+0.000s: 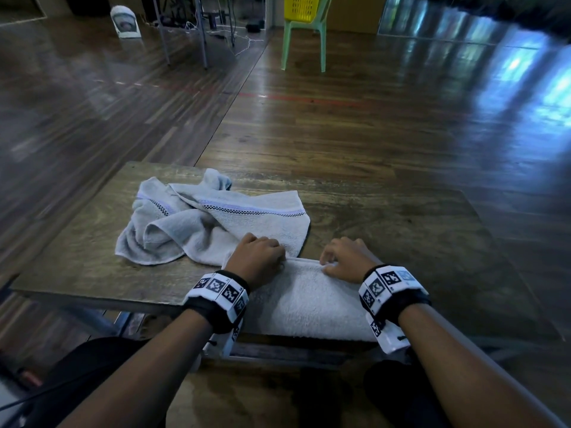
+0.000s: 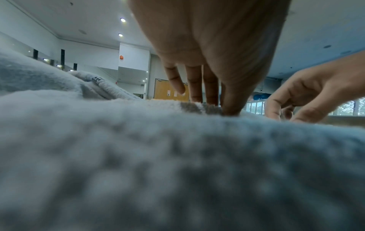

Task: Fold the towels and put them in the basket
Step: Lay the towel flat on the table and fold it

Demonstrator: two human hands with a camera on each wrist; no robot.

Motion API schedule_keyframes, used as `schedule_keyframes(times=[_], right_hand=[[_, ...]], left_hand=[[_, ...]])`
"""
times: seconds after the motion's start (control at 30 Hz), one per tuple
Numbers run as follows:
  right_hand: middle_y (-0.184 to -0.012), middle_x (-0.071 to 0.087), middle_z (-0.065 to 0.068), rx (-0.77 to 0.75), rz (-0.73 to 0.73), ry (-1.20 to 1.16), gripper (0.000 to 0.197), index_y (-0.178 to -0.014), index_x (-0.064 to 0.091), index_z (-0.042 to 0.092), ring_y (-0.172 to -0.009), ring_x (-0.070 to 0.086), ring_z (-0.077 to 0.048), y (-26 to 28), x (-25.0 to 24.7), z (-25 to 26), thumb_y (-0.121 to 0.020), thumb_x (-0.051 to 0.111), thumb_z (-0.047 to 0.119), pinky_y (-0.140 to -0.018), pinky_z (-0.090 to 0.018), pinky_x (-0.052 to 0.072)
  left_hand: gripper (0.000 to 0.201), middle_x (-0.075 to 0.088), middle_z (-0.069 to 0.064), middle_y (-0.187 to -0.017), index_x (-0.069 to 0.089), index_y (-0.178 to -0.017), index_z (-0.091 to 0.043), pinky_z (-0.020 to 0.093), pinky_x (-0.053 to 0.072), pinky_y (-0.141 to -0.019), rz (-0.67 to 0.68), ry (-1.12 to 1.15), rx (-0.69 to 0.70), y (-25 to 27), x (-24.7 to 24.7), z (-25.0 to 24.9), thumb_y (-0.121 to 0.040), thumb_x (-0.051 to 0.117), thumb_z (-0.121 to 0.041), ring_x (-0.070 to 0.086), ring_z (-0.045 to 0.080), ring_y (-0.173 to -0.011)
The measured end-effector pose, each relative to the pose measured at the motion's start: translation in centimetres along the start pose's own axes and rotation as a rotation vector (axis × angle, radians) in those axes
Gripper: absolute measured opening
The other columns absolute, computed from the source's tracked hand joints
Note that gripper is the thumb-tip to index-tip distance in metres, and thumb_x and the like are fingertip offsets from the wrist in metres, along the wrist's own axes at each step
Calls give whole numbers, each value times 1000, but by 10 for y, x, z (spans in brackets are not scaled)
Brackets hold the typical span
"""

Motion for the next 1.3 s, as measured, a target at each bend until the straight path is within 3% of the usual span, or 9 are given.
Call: schedule_keyframes(times=[0.13,0.4,0.57,0.67,0.9,1.03,1.17,1.23,1.3], right_hand=[[-92,50,10,16,16,-36,11,-94,66,21,-107,52,-17,-2,1,-2,-87,59,27,-94,-39,33],[-97,65,-1,22,-38,-88,4,-91,49,23,-95,56,-21,-4,6,-7,-88,50,26,-90,-35,27],[-96,63,5,51,-52,-49,5,-91,55,22,-97,55,-17,-4,8,-12,-89,51,23,-93,-38,30],[-92,62,10,99,-65,-45,7,-85,57,26,-96,57,-13,2,6,-23,-89,55,31,-93,-39,31],[-99,63,8,233,-107,-8,13,-87,59,28,-102,55,-15,24,2,-62,-89,54,40,-93,-40,32],[-105,62,5,300,-172,79,13,-94,58,27,-105,52,-18,36,2,-63,-92,48,35,-93,-41,32],[-127,56,-2,198,-317,-22,35,-125,50,20,-119,47,-21,43,8,-26,-94,45,34,-100,-41,34],[-138,49,-4,102,-350,-127,46,-135,42,17,-128,42,-21,46,18,2,-94,39,37,-106,-43,34],[-149,35,-4,59,-302,-160,55,-143,30,17,-138,30,-19,48,32,27,-93,29,40,-112,-41,27]], left_hand=[[14,66,-3,-101,64,-92,-21,32,31,-84,14,13,2,-1,0,0,-87,52,-28,59,20,-98],[14,66,-7,-106,58,-100,-24,28,30,-85,-7,121,-76,-4,-3,6,-91,48,-23,60,16,-97],[15,64,-7,-105,59,-98,-24,31,29,-86,33,90,-99,-3,0,13,-90,47,-21,57,16,-100],[17,64,-8,-105,64,-98,-27,33,28,-86,60,42,-139,0,-2,26,-90,49,-27,55,15,-104],[15,64,-10,-108,66,-98,-29,35,29,-90,81,-21,-238,13,-6,60,-89,53,-30,54,17,-106],[16,64,-7,-107,65,-99,-27,36,27,-91,-19,-26,-261,25,-9,62,-89,53,-24,53,19,-110],[33,65,2,-117,64,-112,-20,43,33,-99,-168,64,-108,33,0,21,-81,64,-12,59,23,-109],[45,50,3,-139,49,-133,-19,44,26,-109,-116,129,-82,36,7,-11,-88,52,-19,47,22,-127],[63,23,3,-155,24,-147,-17,40,11,-115,52,152,-117,41,16,-37,-90,13,-42,21,20,-143]])
Point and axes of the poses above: each hand's wrist, its own y-axis away from the middle knuckle, its own x-axis out of the palm, z = x × y, the point moved 1 cm from there along -y, towards the middle knuckle
